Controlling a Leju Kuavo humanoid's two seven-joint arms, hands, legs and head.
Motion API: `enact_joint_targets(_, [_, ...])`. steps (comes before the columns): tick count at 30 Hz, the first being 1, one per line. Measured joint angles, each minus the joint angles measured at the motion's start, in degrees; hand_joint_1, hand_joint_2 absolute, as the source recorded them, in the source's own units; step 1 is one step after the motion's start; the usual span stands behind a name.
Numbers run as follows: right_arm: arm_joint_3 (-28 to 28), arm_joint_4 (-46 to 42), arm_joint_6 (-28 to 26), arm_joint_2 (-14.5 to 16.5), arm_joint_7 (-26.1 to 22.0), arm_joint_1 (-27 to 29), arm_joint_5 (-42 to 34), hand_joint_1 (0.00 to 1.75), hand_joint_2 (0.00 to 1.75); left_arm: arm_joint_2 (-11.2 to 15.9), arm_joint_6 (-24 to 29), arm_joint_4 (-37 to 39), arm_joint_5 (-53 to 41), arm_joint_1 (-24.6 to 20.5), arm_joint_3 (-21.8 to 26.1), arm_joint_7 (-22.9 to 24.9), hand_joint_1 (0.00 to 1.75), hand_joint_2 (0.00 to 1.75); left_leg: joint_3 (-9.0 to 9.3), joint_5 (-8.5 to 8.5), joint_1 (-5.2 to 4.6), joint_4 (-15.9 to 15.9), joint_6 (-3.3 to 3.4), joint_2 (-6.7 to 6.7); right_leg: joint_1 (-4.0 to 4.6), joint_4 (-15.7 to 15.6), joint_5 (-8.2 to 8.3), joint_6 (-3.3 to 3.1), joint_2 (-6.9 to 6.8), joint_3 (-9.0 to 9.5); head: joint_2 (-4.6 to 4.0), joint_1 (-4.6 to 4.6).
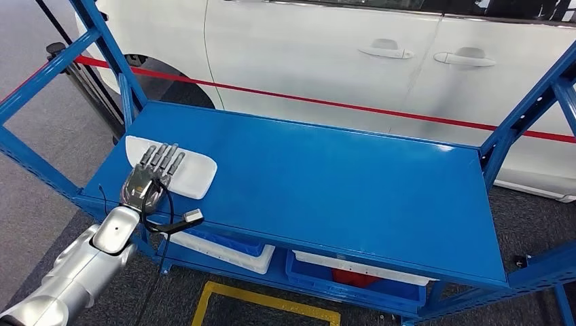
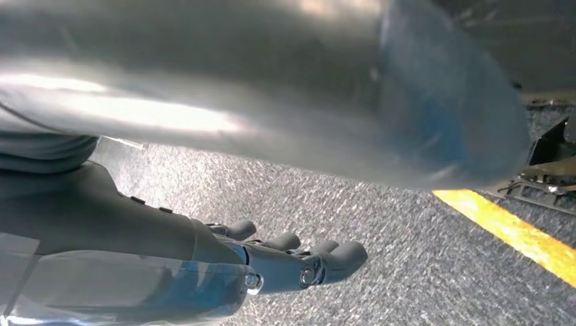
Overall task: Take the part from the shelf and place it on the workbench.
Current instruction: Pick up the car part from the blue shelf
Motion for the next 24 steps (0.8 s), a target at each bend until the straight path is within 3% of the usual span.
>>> enact_joint_targets(2, [0.0, 0.0, -0.01, -0.04, -0.01, 0.02, 0.0, 0.0, 0.0, -0.25, 0.0, 0.32, 0.03, 0.01, -0.01, -0.07, 0.0, 1.75, -0.22, 0.08, -0.12, 0.02, 0.2, -0.01, 0.01, 7.13, -3.49, 0.16, 0.01, -3.6, 0.0, 0.09])
enact_joint_targets(3, [0.0, 0.01, -0.01, -0.05, -0.01, 0.05, 0.0, 0.0, 0.0, -0.36, 0.0, 0.49, 0.04, 0.09, -0.01, -0.11, 0.0, 1.75, -0.35, 0.05, -0.17, 0.16, 0.18, -0.02, 0.0, 9.4, -4.05, 0.26, 0.0, -4.78, 0.0, 0.09])
enact_joint_targets(4, [0.0, 0.01, -0.01, -0.07, -0.01, 0.09, 0.0, 0.0, 0.0, -0.46, 0.0, 0.63, 0.04, 0.15, -0.01, -0.15, 0.0, 1.75, -0.46, -0.02, -0.19, 0.37, 0.14, -0.06, -0.01, 9.57, -3.43, 0.33, -0.01, -4.92, 0.0, 0.09])
enact_joint_targets(5, [0.0, 0.01, 0.0, -0.08, -0.01, 0.12, 0.0, 0.0, 0.0, -0.57, 0.0, 0.75, 0.04, 0.17, -0.01, -0.2, 0.0, 1.75, -0.54, -0.17, -0.18, 0.67, 0.02, -0.11, -0.03, 7.4, -1.77, 0.35, -0.04, -3.82, 0.0, 0.1])
enact_joint_targets(7, [0.0, 0.01, 0.01, -0.15, -0.01, 0.13, 0.0, 0.0, 0.0, -0.73, 0.0, 0.9, 0.06, 0.15, -0.01, -0.22, 0.0, 1.75, -0.77, -0.75, -0.21, 1.62, -0.47, -0.18, -0.03, 0.06, 1.78, 0.14, -0.13, -0.02, 0.0, 0.12])
enact_joint_targets(9, [0.0, 0.02, 0.01, -0.21, -0.08, 0.08, -0.01, 0.0, 0.0, -0.79, 0.0, 1.09, 0.14, 0.05, -0.01, -0.33, 0.0, 1.75, -1.16, -1.32, -0.4, 2.63, -1.12, -0.15, 0.09, -3.87, 2.95, -0.4, -0.08, 1.85, 0.0, 0.04])
enact_joint_targets(12, [0.0, 0.02, 0.04, -0.21, -0.43, 0.07, -0.01, 0.0, 0.0, -0.92, 0.0, 1.57, 0.85, -0.19, 0.06, -1.31, 0.0, 1.75, -1.36, -1.64, -0.41, 3.13, -1.83, -0.11, 0.08, -4.12, 2.91, -1.26, 0.07, 1.74, 0.0, 0.04])
enact_joint_targets(14, [0.0, 0.02, 0.07, -0.24, -0.83, 0.07, -0.02, 0.0, 0.0, -1.02, 0.0, 2.43, 2.29, -0.62, 0.42, -2.94, 0.0, 1.75, -2.26, -3.25, -0.25, 5.39, -2.47, -0.17, -0.18, -4.3, 3.06, -1.78, 0.07, 1.82, 0.0, -0.14])
enact_joint_targets(17, [0.0, 0.02, 0.11, -0.25, -1.31, 0.08, -0.02, 0.0, 0.0, -1.5, -0.1, 4.92, 5.32, -1.36, 1.47, -6.33, 0.0, 1.75, -6.93, -8.28, 0.11, 15.66, -3.43, -0.2, -0.19, -4.32, 3.11, -2.06, 0.07, 1.79, 0.0, -0.36])
enact_joint_targets(18, [0.0, 0.02, 0.13, -0.24, -1.4, 0.1, -0.02, 0.0, 0.0, -1.83, -0.31, 5.88, 6.36, -1.48, 1.91, -7.46, 0.0, 1.75, -8.24, -8.93, 0.15, 18.33, -3.49, -0.2, -0.15, -4.3, 3.1, -2.06, 0.08, 1.79, 0.0, -0.37])
enact_joint_targets(19, [0.0, 0.02, 0.14, -0.24, -1.46, 0.12, -0.03, 0.0, 0.0, -2.19, -0.71, 6.76, 7.35, -1.64, 2.4, -8.47, 0.0, 1.75, -8.67, -8.53, 0.15, 19.04, -3.39, -0.21, -0.1, -4.28, 3.09, -2.07, 0.09, 1.82, 0.0, -0.38])
enact_joint_targets(20, [-0.01, 0.02, 0.14, -0.24, -1.51, 0.12, -0.03, 0.0, 0.0, -2.55, -1.24, 7.46, 8.19, -1.9, 2.9, -9.37, 0.0, 1.75, -7.97, -7.07, 0.11, 17.41, -3.13, -0.22, -0.01, -4.26, 3.07, -2.07, 0.1, 1.89, 0.0, -0.38])
enact_joint_targets(22, [-0.01, 0.04, 0.17, -0.17, -1.63, 0.1, -0.04, 0.0, 0.0, -3.07, -2.47, 8.47, 9.32, -2.71, 3.87, -10.85, 0.0, 1.75, -4.19, -3.25, -0.21, 9.43, -2.04, -0.25, 0.16, -4.33, 3.07, -2.07, 0.06, 2.11, 0.0, -0.32])
enact_joint_targets(24, [-0.02, 0.08, 0.21, -0.06, -1.73, 0.05, -0.07, 0.0, 0.0, -3.48, -3.42, 9.09, 9.62, -3.39, 4.59, -11.78, 0.0, 1.75, -1.38, -1.53, -0.74, 3.43, -0.92, -0.11, 0.13, -4.55, 3.17, -1.75, 0.01, 2.23, 0.0, -0.25])
